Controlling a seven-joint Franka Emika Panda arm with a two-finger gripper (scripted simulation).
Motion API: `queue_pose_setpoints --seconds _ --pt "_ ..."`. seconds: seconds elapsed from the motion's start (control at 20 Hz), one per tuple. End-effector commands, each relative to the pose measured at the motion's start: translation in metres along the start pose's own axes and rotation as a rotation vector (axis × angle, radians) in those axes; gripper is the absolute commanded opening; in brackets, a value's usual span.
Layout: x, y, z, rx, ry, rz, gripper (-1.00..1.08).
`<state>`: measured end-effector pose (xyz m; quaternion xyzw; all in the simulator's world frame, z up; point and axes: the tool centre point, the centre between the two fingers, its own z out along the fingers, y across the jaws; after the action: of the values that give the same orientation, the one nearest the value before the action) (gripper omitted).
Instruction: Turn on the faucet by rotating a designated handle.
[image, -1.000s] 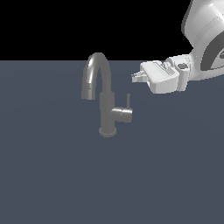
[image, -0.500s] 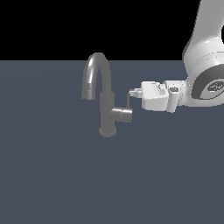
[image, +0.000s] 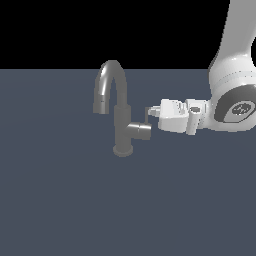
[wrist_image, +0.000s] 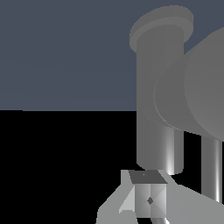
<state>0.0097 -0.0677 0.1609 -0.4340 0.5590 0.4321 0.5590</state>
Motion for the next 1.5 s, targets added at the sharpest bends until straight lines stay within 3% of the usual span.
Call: queue_pose_setpoints --seconds 0.0,0.9,0.95,1.45 --pt "0.0 0.0 0.0 0.001 -0.001 0.0 -1.0" --pt "-0.01 0.051 0.001 0.001 -0.001 0.0 -1.0" --pt "-0.009 0.045 0.002 0.004 0.002 -0.004 -1.0" --pt "0.013 0.087 0.001 0.002 -0.001 -0.001 -1.0"
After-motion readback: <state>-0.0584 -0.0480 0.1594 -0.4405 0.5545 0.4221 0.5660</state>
